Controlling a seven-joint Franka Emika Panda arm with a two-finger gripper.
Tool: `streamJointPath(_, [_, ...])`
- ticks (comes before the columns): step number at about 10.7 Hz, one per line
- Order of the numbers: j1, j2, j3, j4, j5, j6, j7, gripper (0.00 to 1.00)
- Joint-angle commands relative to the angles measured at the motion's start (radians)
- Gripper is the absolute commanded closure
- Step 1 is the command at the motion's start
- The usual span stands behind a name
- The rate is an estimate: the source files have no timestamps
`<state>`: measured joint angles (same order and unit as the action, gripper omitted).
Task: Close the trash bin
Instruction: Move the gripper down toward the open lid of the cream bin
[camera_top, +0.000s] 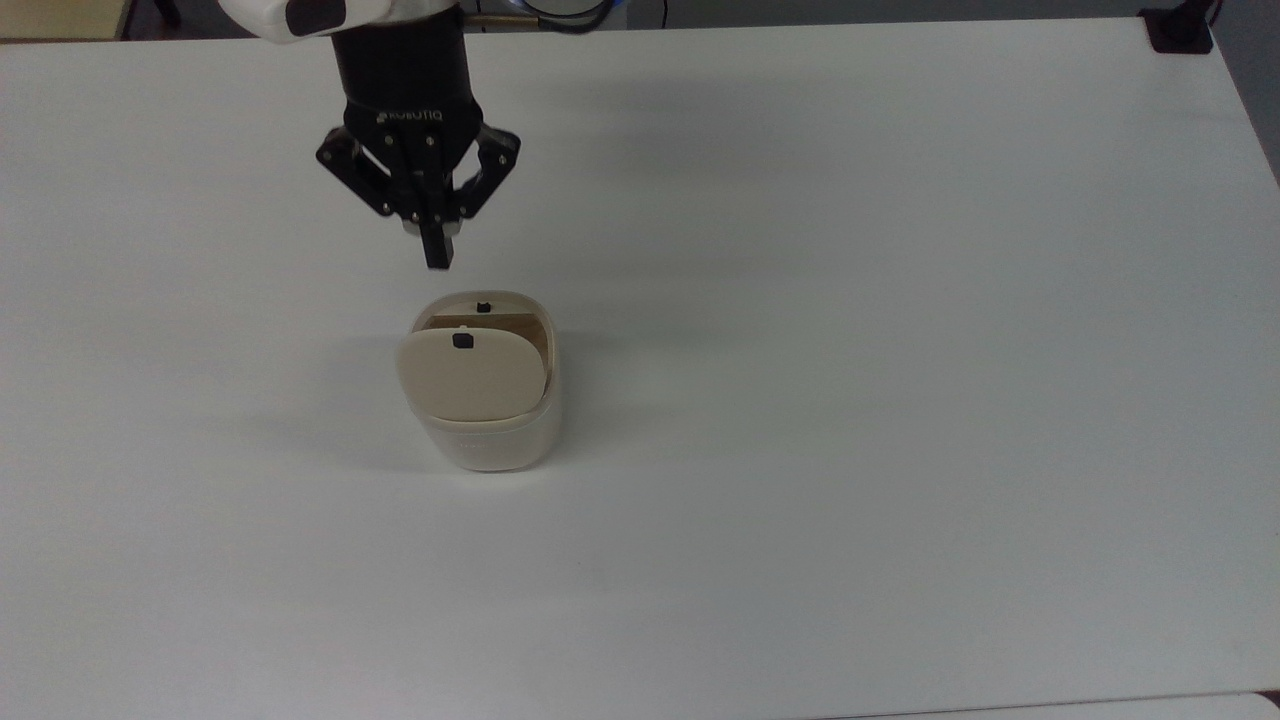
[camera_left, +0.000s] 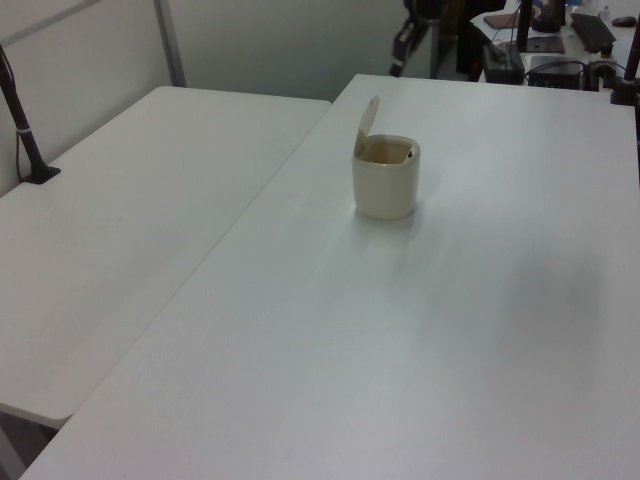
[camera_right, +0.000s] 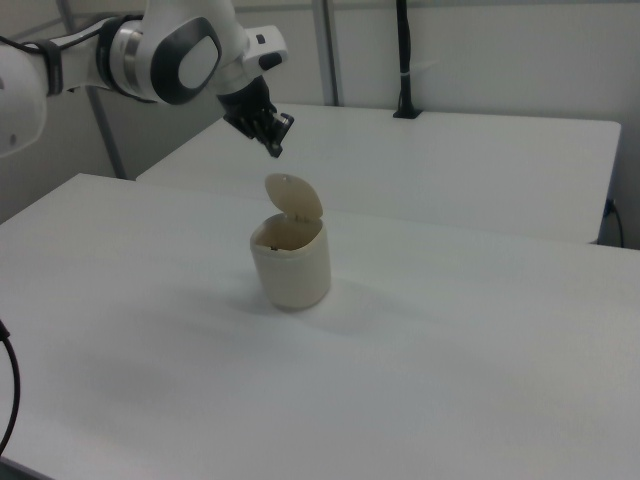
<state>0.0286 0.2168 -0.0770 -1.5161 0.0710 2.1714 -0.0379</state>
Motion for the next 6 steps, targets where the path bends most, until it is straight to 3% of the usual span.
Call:
streamJointPath(1, [0.025, 0.125, -0.004, 0.1, 0.024, 0.199, 0.058, 0.99])
streamJointPath(6, [0.047, 0.194, -0.006, 0.097, 0.004, 0.231, 0.053, 0.99])
